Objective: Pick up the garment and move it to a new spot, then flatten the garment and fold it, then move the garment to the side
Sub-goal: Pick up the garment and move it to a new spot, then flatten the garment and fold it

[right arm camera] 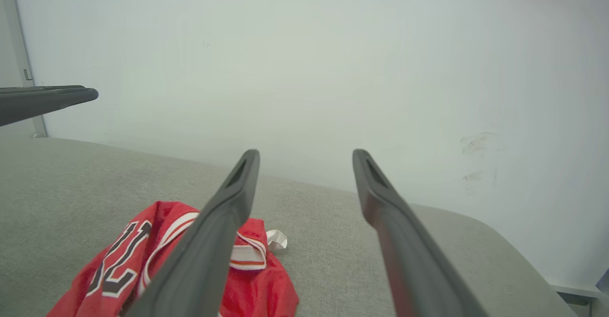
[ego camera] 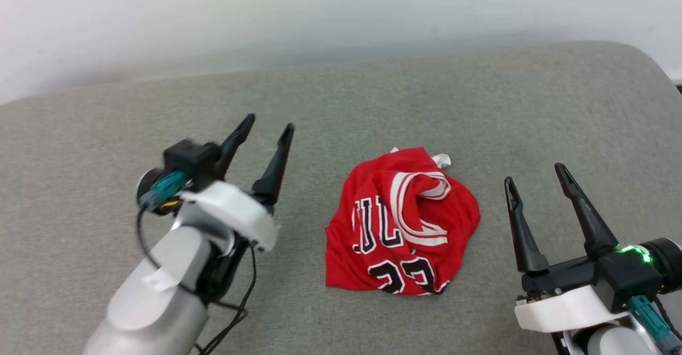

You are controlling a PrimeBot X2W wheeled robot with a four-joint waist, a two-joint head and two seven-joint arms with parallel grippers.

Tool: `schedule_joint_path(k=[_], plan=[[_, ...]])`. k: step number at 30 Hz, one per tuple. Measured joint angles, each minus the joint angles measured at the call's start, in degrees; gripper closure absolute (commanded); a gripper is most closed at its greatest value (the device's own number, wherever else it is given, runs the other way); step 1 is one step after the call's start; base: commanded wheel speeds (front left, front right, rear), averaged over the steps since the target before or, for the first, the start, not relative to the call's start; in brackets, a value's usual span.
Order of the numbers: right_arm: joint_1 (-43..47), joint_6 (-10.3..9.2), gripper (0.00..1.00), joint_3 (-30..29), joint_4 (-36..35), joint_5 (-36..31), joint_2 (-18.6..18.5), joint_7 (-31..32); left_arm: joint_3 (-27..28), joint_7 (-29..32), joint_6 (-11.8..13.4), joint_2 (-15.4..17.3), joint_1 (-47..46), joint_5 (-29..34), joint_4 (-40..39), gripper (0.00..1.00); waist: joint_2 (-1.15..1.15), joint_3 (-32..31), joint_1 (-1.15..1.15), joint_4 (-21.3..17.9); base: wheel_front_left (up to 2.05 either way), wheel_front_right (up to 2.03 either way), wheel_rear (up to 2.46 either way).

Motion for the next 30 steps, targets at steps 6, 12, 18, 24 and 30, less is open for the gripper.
schedule_joint_path(k=[6, 12, 18, 24, 30], plan=[[1.2, 0.00, 0.00, -1.0, -1.0, -0.1, 0.0, 0.0, 9.9, -0.4, 3.8, 2.5, 10.6, 3.3, -11.7, 0.00, 0.00, -2.6, 0.00, 2.4, 0.00, 0.00, 0.00], [2.4, 0.00, 0.00, -1.3, -1.7, 0.4, 0.0, 0.0, 16.2, -0.4, 3.7, -0.3, 24.9, 7.8, -20.6, 0.00, 0.00, -4.1, 0.00, 3.0, 0.00, 0.00, 0.00], [3.0, 0.00, 0.00, -0.9, -1.7, 0.6, 0.0, 0.0, 18.5, -0.4, 1.5, -4.6, 32.0, 13.2, -23.7, 0.00, 0.00, -4.4, 0.00, 2.9, 0.00, 0.00, 0.00], [3.0, 0.00, 0.00, -0.4, -1.7, 0.7, 0.0, 0.0, 18.7, -0.4, -1.8, -6.3, 33.2, 16.7, -22.9, 0.00, 0.00, -4.2, 0.00, 2.3, 0.00, 0.00, 0.00], [2.6, 0.00, 0.00, 0.0, -2.0, 1.2, 0.0, 0.0, 17.2, 0.2, -3.9, -7.8, 29.0, 16.7, -21.1, 0.00, 0.00, -2.1, 0.00, 1.0, 0.00, 0.00, 0.00]])
